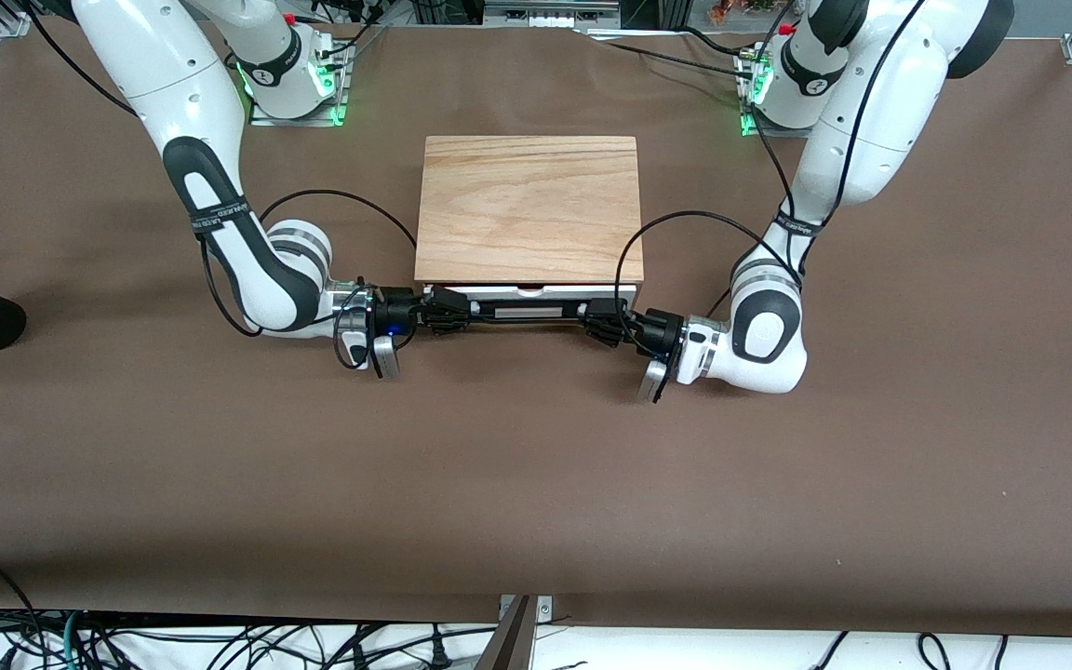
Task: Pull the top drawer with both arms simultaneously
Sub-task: 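Pull the handle outward with both grippers to slide the drawer open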
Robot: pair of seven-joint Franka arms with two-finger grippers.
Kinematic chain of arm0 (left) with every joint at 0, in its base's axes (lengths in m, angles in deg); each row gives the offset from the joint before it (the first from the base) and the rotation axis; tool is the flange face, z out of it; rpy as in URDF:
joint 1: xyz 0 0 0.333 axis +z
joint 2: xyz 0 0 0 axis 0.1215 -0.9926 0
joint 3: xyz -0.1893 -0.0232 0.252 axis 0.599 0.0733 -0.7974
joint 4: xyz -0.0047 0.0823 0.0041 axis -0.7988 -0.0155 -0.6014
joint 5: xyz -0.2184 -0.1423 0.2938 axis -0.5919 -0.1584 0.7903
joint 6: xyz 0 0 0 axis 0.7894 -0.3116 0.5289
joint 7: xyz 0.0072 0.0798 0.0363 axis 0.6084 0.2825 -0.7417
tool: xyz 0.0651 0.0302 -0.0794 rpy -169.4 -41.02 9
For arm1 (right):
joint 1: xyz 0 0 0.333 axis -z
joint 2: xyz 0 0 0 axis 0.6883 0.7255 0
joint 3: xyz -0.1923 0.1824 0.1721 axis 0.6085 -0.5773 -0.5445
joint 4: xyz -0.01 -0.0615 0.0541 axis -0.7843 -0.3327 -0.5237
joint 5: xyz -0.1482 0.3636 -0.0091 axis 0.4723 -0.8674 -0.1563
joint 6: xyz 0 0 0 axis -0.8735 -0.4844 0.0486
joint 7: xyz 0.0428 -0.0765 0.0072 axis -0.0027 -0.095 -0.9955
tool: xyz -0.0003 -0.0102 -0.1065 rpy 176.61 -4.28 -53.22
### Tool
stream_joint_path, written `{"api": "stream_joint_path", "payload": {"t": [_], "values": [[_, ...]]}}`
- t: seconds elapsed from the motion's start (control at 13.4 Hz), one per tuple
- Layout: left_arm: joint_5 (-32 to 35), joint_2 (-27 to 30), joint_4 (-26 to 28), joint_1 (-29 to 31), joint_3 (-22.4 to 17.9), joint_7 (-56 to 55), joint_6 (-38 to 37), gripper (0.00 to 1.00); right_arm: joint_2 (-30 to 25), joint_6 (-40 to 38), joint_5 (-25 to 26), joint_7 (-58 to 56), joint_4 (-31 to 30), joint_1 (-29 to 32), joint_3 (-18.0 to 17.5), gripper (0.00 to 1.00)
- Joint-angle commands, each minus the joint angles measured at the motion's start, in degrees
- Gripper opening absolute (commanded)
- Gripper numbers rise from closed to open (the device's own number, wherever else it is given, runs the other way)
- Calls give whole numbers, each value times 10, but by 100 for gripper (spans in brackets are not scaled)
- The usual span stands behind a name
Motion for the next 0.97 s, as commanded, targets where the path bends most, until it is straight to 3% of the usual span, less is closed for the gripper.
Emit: {"api": "stream_joint_path", "payload": {"t": [0.0,0.9], "values": [[-10,-25,-63,-3,-1,-24,-4,0,37,13,-16,25,75,-15,1,0],[-4,-79,-192,-3,-15,-110,37,0,101,15,-14,82,177,-18,19,0]]}}
